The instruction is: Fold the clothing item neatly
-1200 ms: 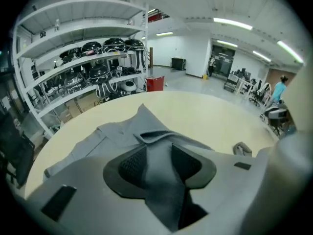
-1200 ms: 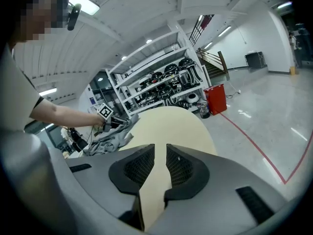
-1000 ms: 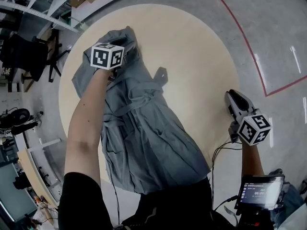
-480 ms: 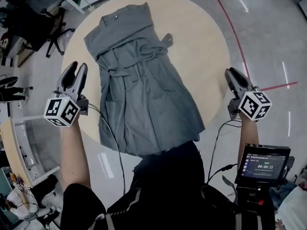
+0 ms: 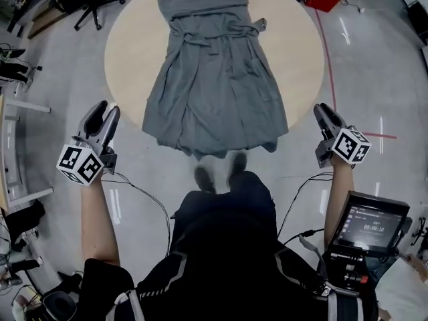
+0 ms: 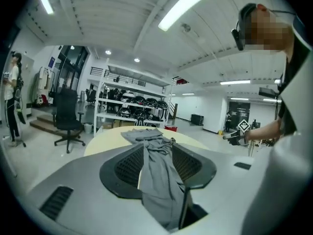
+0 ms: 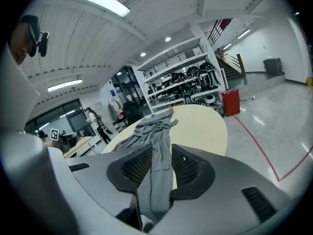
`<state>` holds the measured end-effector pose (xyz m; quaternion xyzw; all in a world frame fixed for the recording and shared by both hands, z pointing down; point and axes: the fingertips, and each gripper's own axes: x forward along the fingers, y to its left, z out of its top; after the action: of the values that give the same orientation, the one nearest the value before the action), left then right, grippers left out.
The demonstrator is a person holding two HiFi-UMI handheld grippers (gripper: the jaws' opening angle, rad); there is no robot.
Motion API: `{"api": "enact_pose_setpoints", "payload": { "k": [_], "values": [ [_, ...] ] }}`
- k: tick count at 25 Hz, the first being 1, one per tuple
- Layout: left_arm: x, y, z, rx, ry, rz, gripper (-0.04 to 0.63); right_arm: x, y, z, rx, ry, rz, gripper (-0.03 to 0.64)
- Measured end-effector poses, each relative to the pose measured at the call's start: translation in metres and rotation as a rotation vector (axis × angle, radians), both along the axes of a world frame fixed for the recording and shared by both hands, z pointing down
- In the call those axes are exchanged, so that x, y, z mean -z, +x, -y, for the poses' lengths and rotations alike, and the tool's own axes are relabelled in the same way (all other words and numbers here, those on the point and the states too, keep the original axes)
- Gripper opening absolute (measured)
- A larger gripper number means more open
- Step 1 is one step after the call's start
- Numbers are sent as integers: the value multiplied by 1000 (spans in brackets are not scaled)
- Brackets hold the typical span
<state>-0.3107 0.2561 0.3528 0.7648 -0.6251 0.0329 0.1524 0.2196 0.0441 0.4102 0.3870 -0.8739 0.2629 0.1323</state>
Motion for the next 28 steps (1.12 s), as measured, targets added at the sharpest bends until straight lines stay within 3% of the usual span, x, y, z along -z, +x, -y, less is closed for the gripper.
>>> {"api": "enact_pose_setpoints", "payload": {
  "k": [3, 8, 10, 11, 13, 16, 19, 21, 23, 28],
  "values": [
    [-43, 16, -26, -8, -74, -57, 165, -28, -5, -17, 102, -51, -18, 157],
    [-124, 49, -61, 21, -209, -209, 250, -78, -6, -44, 310, -177, -1, 230],
    [-163, 60, -73, 31, -235, -242, 273, -113, -3, -64, 411, -229, -20, 262],
    [-183, 65, -72, 27, -239, -254, 292, -131, 0, -74, 454, -250, -41, 308],
    [-214, 70, -68, 10, -256, -275, 343, -161, 5, -93, 502, -289, -80, 315],
    [-250, 58, -69, -11, -311, -290, 417, -191, -8, -98, 528, -310, -70, 322],
    [-278, 24, -77, 9, -342, -283, 437, -220, -31, -99, 570, -314, -54, 333],
    [-296, 23, -74, -52, -347, -313, 437, -228, -24, -105, 566, -332, -63, 339],
    [-306, 35, -67, -177, -332, -357, 437, -234, -19, -106, 563, -339, -54, 345],
    [-319, 75, -46, -488, -297, -353, 440, -241, -30, -104, 613, -292, 48, 353]
  ]
}}
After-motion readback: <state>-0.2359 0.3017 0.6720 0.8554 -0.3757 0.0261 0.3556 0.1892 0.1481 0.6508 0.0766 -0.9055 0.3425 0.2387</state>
